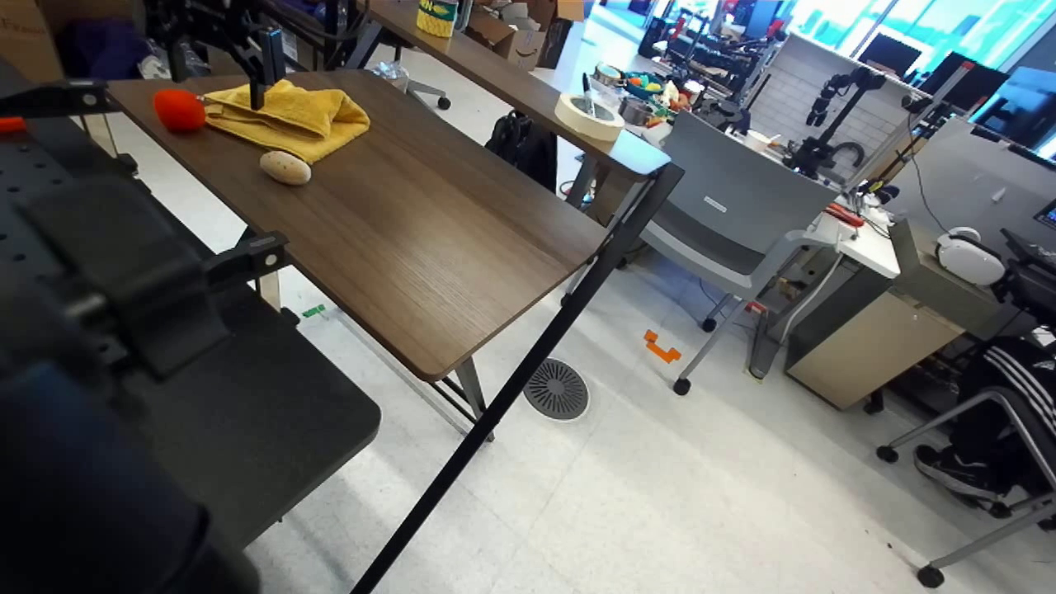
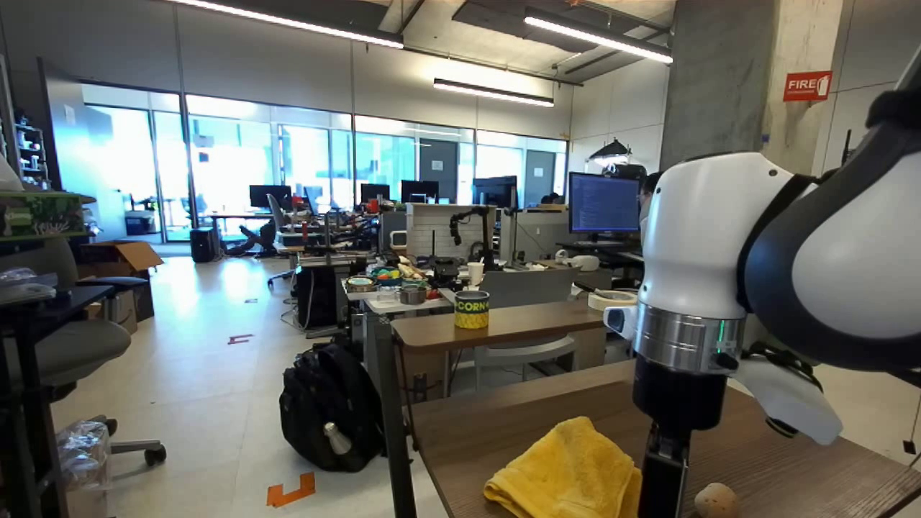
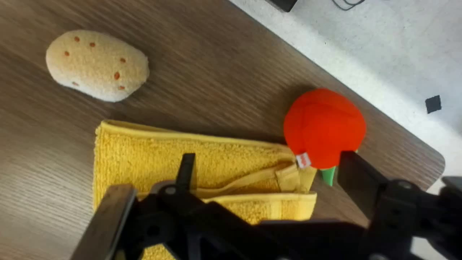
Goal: Move the two plush toys to the left and use the towel to the wipe the table
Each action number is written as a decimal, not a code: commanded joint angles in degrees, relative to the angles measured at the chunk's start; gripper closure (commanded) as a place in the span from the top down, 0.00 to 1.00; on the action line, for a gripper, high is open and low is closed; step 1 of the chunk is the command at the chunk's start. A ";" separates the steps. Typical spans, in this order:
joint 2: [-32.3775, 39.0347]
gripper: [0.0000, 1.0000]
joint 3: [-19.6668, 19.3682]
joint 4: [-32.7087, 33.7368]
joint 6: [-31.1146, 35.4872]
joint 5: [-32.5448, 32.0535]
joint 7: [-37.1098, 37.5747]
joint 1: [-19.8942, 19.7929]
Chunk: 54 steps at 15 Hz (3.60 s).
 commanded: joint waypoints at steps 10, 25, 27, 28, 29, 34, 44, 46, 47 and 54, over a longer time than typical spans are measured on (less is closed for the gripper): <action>3.09 1.00 4.03 2.90 -3.03 3.60 -4.26 -1.70; 2.66 0.13 7.85 6.67 -13.05 5.65 -10.93 -5.58; -1.08 0.05 6.03 5.78 -13.03 6.30 -9.57 -7.19; -2.73 0.07 4.70 5.57 -11.79 6.79 -7.98 -7.79; -3.57 0.07 2.97 6.30 -11.35 7.09 -7.20 -8.63; -3.33 0.07 -5.96 14.09 -12.00 6.97 -5.35 -13.81; 16.84 0.07 -16.95 40.08 -22.48 8.51 14.60 -15.53; 21.45 0.07 -16.65 44.90 -26.95 9.60 18.28 -15.61; 23.32 0.07 -16.27 46.92 -28.64 10.33 19.33 -15.84; 25.45 0.62 -15.50 51.52 -32.91 11.22 21.64 -15.02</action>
